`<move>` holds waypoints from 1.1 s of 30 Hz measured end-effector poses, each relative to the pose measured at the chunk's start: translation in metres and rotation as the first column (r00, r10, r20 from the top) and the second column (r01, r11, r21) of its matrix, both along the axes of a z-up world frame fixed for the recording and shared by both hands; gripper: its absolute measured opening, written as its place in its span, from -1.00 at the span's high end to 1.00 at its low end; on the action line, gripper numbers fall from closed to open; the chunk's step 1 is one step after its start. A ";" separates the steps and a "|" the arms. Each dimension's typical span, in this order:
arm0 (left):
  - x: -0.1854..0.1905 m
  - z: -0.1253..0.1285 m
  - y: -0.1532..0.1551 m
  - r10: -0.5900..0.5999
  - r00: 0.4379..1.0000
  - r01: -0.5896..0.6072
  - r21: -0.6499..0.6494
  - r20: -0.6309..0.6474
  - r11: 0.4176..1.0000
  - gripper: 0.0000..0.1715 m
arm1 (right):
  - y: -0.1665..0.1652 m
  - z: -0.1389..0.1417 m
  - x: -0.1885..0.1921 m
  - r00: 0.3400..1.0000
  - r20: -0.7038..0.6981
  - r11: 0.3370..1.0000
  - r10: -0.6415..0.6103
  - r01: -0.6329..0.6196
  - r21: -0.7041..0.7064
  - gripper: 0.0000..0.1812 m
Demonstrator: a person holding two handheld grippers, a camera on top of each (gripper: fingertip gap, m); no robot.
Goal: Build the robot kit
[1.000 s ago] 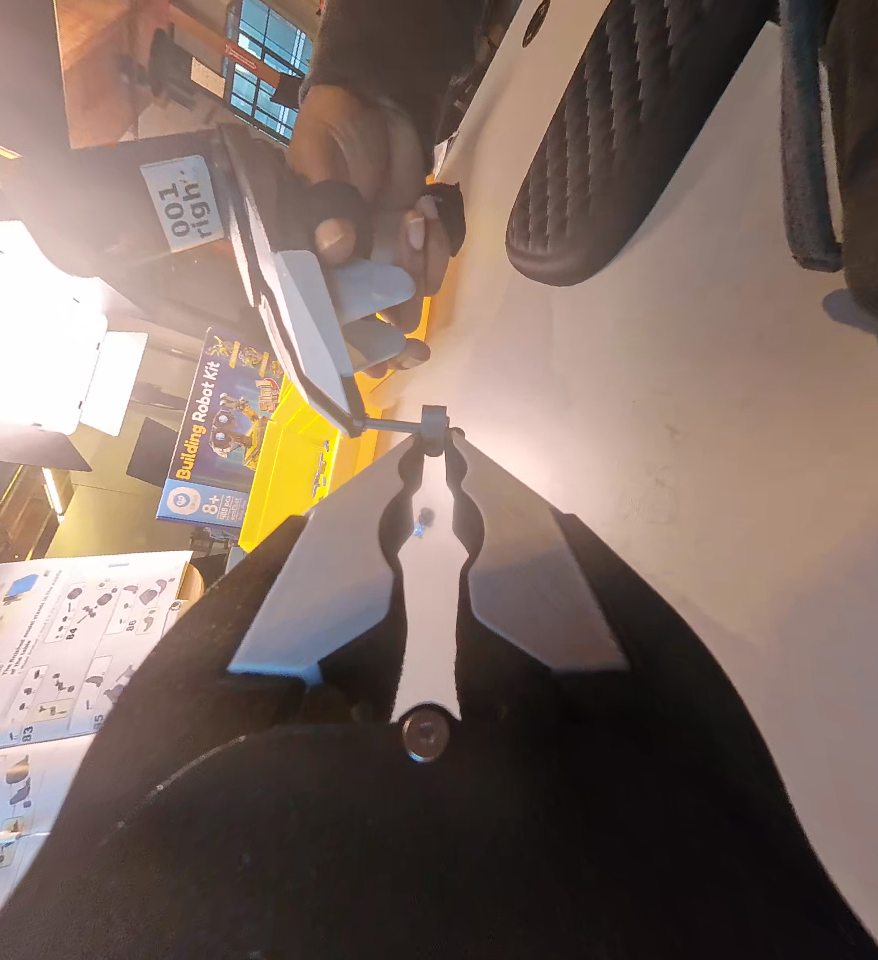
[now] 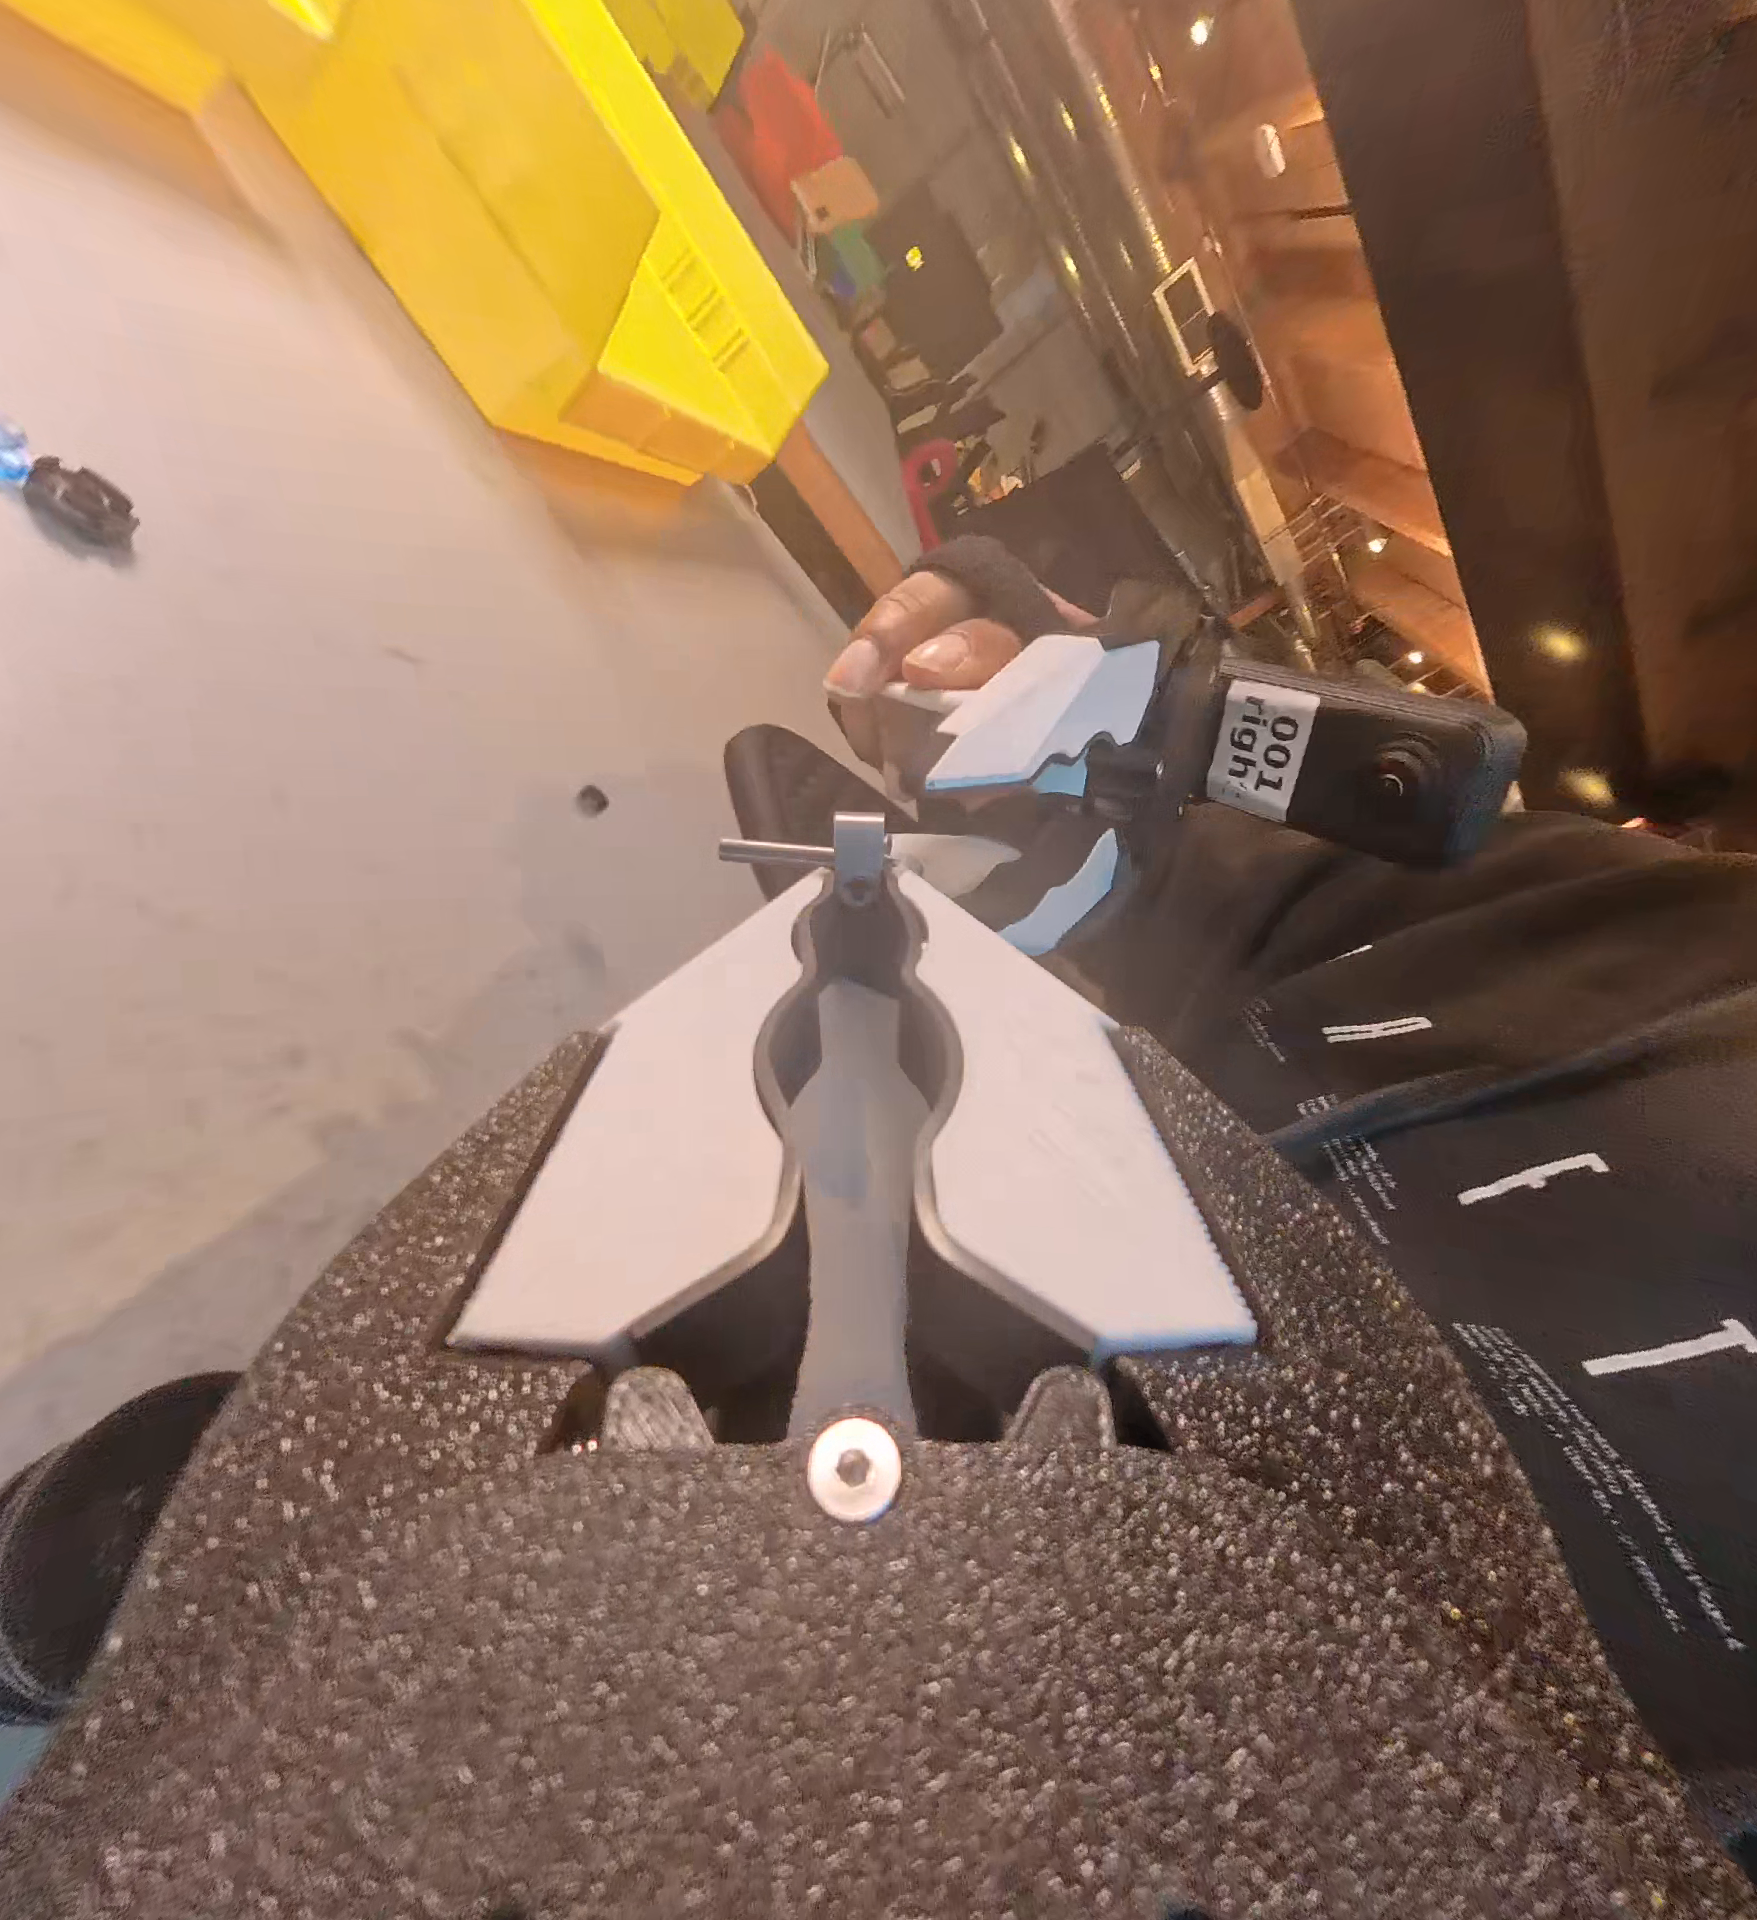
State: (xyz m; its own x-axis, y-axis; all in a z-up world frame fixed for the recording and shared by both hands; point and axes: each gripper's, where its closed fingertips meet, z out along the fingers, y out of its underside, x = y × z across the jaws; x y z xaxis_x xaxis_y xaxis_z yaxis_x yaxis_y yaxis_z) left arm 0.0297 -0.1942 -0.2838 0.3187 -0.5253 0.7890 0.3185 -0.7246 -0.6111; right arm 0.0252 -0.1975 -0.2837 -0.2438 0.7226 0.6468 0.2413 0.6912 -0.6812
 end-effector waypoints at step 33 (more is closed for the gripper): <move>0.020 -0.035 -0.042 0.048 0.704 0.495 0.538 -0.709 0.683 0.92 | 0.071 -0.094 0.080 0.800 0.600 0.841 -0.004 0.327 -0.430 0.92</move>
